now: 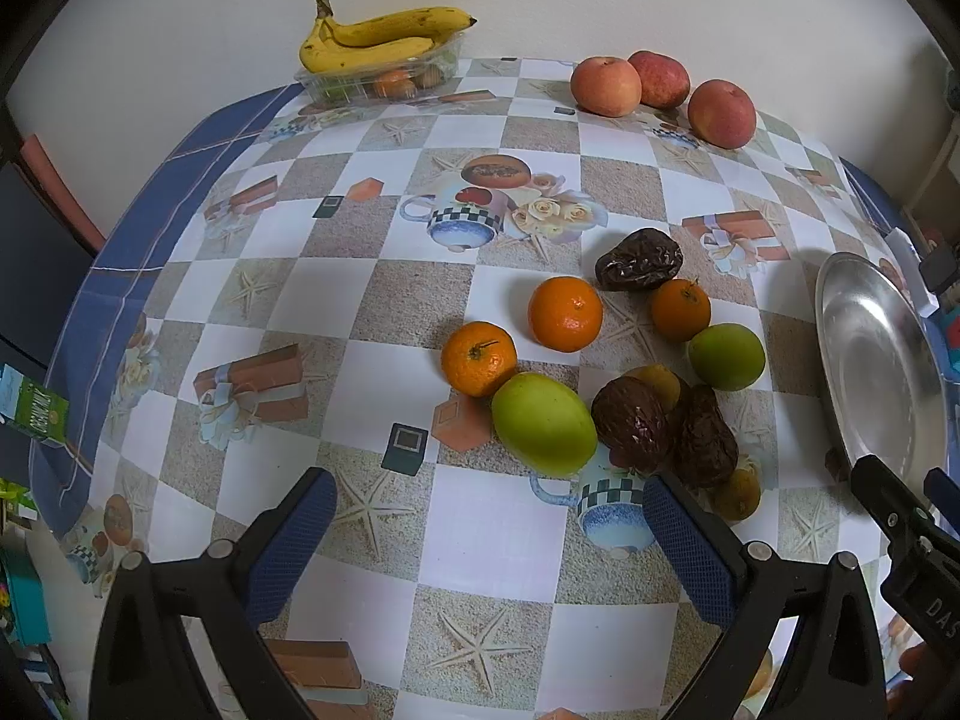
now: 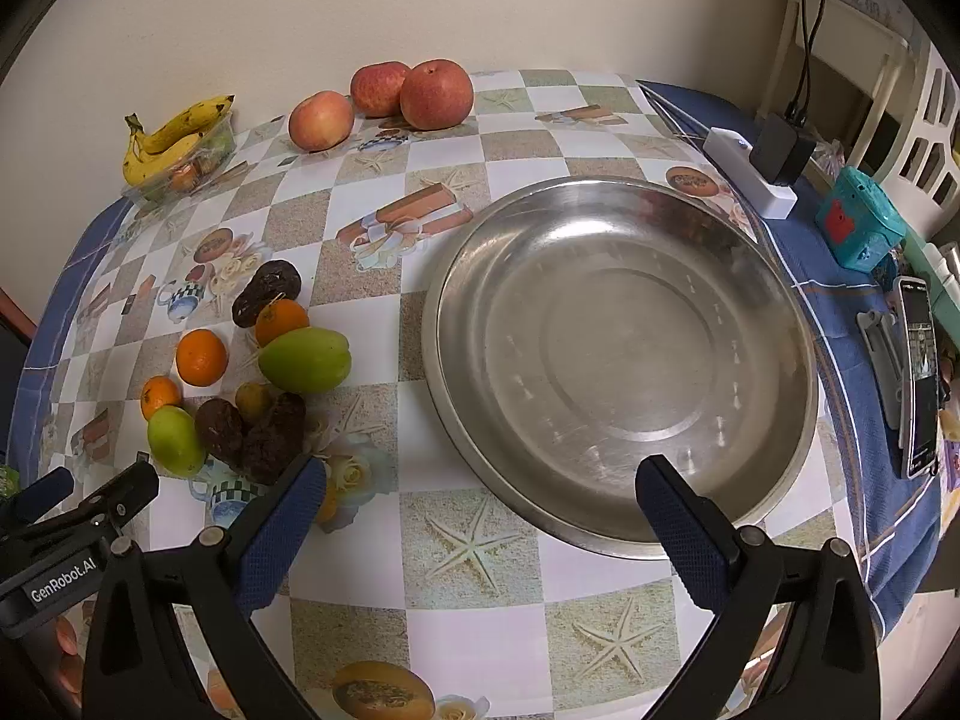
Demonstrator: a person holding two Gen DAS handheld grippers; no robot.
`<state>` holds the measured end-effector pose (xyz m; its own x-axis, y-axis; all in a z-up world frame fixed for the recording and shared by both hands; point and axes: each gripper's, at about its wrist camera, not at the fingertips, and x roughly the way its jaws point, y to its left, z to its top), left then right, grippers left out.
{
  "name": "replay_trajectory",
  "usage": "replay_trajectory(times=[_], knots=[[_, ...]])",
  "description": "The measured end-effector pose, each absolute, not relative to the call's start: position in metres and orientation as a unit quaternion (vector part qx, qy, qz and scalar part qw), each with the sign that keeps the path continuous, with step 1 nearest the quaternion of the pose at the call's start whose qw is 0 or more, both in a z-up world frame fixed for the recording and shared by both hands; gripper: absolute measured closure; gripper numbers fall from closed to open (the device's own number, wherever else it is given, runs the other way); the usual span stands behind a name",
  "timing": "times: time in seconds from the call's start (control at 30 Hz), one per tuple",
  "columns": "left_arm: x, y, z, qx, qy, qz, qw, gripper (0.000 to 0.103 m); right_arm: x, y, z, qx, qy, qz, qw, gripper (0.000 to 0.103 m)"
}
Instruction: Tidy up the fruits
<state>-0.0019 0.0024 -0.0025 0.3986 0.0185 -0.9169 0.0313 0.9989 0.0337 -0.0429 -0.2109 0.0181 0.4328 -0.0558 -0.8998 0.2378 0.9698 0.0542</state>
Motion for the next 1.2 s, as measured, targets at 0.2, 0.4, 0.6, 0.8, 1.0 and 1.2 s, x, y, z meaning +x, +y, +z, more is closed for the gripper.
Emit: replay_trajectory(times=[0.2,0.4,0.6,0.8,1.0,1.2], knots=[[-0.0016,0.0028,-0.0025,0.022,0.549,-0.004,0.836,0.0,-0.0425,-0.2121,0.0125,0.091,0.525,-0.086,0.842,0.0],[-0.0024,0.0019,-0.0024,0.022,0.549,-0.003,0.835,0.0,-0.0425,-0.2115,0.0122,0.091,0.525,-0.086,0.842,0.0],[-0.0021,0.0023,-0.0024,0.023,0.549,-0.003,0.835,0.0,-0.0422,-0.2121,0.0125,0.091,0.525,-0.085,0.842,0.0],[-0.002,0.0023,-0.0024,0.023,0.549,-0.003,0.835,0.0,-0.0426,-0.2106,0.0116,0.092,0.526,-0.086,0.841,0.0],[-0.0032,0.0043,-0.0026,0.024,0.55,-0.003,0.835,0.0,-0.0422,-0.2104,0.0114,0.092,0.526,-0.085,0.841,0.0],[-0.003,0.0044,-0.0026,0.023,0.55,-0.003,0.835,0.0,-0.0424,-0.2098,0.0107,0.092,0.527,-0.084,0.841,0.0]])
